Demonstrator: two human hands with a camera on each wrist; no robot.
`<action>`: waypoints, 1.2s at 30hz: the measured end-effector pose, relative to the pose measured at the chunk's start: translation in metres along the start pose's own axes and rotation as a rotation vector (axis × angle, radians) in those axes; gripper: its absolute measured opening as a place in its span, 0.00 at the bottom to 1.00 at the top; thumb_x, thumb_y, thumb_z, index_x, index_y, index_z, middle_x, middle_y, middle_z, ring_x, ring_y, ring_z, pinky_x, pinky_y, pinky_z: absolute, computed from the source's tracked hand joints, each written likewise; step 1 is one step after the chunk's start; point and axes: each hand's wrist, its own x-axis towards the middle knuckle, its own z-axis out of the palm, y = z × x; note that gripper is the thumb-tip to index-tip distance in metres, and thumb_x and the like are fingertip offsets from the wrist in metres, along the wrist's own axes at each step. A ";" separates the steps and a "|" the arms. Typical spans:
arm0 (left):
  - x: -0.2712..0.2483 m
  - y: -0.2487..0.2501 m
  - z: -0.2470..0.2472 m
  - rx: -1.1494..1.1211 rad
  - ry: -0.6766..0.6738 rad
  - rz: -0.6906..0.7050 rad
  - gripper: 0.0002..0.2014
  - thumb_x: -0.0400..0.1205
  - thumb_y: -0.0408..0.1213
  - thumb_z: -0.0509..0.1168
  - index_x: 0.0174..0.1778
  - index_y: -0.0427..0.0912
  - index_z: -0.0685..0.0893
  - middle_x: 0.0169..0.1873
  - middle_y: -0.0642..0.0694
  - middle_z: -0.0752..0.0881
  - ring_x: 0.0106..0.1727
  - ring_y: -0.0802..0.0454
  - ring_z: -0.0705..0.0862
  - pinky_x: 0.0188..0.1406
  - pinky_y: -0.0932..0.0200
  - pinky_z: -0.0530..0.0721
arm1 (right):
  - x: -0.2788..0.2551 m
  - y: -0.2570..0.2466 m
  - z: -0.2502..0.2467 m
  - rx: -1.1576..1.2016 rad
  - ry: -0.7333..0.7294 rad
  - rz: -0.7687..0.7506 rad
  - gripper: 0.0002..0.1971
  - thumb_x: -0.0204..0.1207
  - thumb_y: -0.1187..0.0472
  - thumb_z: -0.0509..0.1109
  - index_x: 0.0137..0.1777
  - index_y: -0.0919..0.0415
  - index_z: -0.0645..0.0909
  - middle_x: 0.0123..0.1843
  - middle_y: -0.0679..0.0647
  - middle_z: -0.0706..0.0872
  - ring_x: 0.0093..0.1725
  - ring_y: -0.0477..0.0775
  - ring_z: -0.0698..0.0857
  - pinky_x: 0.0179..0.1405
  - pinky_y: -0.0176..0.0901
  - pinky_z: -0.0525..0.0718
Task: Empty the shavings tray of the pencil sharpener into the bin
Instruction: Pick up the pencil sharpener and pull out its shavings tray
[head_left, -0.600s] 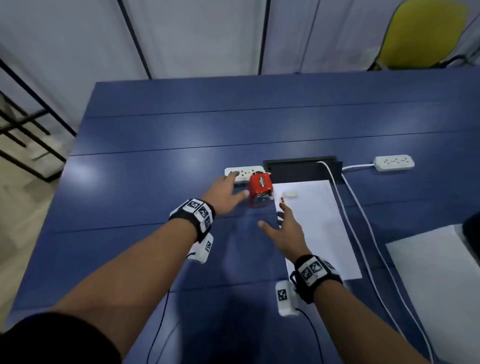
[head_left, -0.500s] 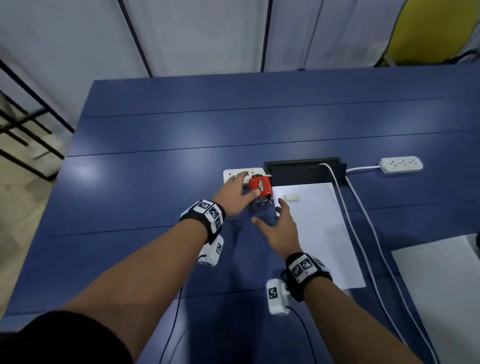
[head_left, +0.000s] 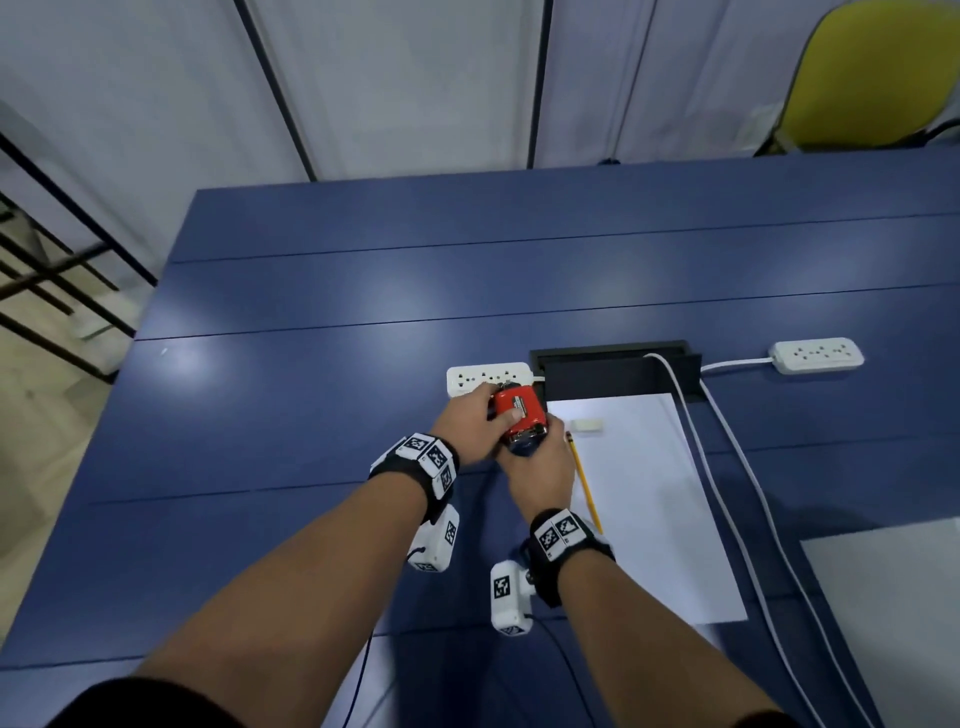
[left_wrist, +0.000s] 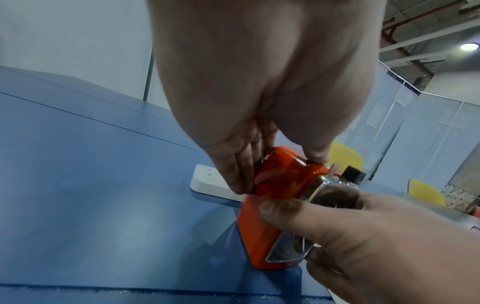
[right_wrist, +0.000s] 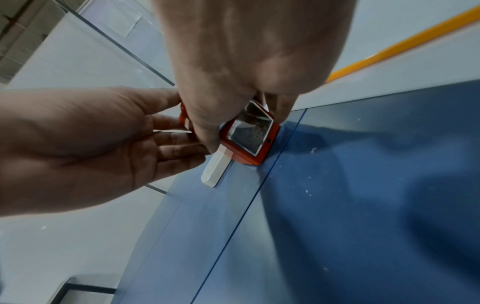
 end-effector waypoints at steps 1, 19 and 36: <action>-0.003 -0.003 -0.001 0.010 -0.007 -0.010 0.27 0.89 0.50 0.69 0.81 0.39 0.78 0.72 0.40 0.89 0.71 0.41 0.88 0.67 0.57 0.80 | -0.004 0.000 -0.002 -0.010 -0.012 -0.003 0.33 0.65 0.53 0.88 0.69 0.50 0.79 0.55 0.50 0.92 0.52 0.57 0.92 0.52 0.54 0.90; -0.317 -0.177 -0.074 0.150 0.089 0.033 0.43 0.72 0.58 0.82 0.83 0.51 0.77 0.57 0.55 0.80 0.57 0.57 0.83 0.63 0.56 0.84 | -0.243 -0.016 0.021 -0.149 -0.647 -0.333 0.36 0.64 0.49 0.91 0.71 0.47 0.81 0.56 0.42 0.94 0.53 0.37 0.92 0.55 0.35 0.88; -0.413 -0.247 0.007 0.039 0.014 0.077 0.39 0.60 0.51 0.84 0.70 0.58 0.84 0.56 0.58 0.91 0.55 0.56 0.90 0.58 0.49 0.90 | -0.340 0.035 0.037 -0.386 -0.856 -0.322 0.39 0.62 0.56 0.89 0.72 0.38 0.76 0.57 0.41 0.92 0.54 0.38 0.92 0.56 0.33 0.87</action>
